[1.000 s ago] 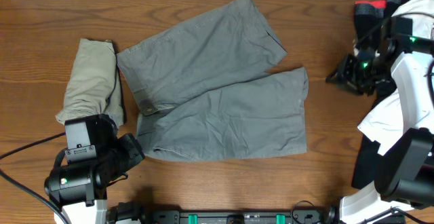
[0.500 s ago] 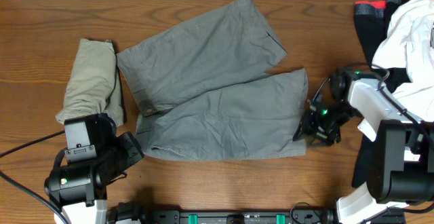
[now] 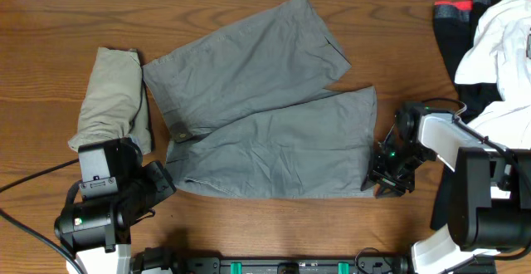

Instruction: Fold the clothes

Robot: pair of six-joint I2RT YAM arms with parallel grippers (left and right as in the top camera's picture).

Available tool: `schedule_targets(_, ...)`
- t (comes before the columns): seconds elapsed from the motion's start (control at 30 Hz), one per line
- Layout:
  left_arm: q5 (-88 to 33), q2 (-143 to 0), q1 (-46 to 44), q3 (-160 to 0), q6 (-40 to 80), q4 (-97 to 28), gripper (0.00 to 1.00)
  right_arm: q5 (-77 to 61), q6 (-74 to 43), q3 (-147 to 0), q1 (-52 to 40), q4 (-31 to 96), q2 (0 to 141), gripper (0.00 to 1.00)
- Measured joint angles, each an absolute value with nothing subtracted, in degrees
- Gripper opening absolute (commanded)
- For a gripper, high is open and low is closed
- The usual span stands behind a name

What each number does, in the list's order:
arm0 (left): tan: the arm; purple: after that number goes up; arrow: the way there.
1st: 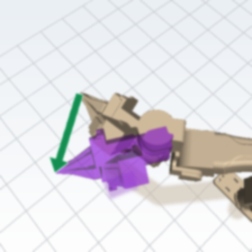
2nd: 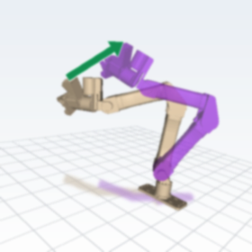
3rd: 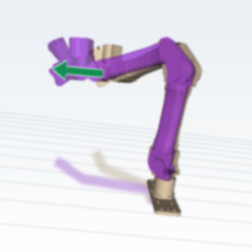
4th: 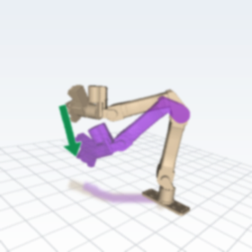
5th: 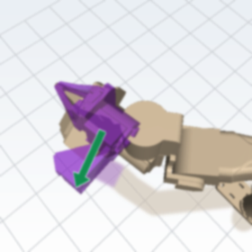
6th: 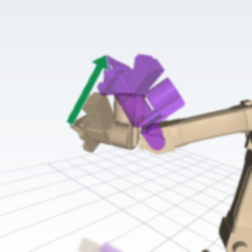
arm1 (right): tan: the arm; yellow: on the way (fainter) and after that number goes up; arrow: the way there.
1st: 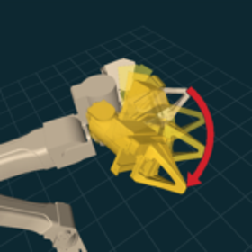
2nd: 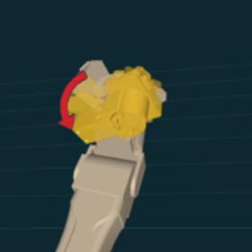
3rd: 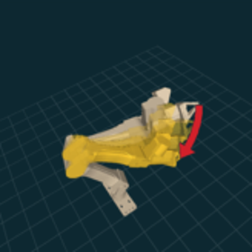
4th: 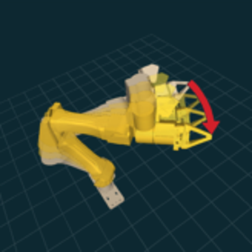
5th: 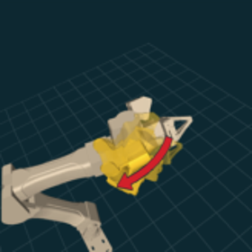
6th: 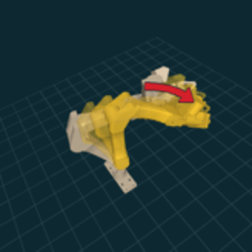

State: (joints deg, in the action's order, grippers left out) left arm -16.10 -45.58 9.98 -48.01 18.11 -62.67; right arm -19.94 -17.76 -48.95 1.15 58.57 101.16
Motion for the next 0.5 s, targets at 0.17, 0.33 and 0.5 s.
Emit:
schedule_targets(0.17,-16.1,-45.6,10.0,-48.0,18.1,-62.7,0.06,-19.7,-18.7,-48.9,1.1,57.3,100.6,0.03)
schedule_targets(0.33,-16.1,-45.6,10.0,-48.0,18.1,-62.7,0.06,-17.0,-19.1,-49.9,1.2,57.8,95.8,0.01)
schedule_targets(0.5,-16.2,-45.6,10.0,-48.0,18.1,-62.7,0.06,-14.6,-19.1,-54.2,2.8,59.3,87.4,0.01)
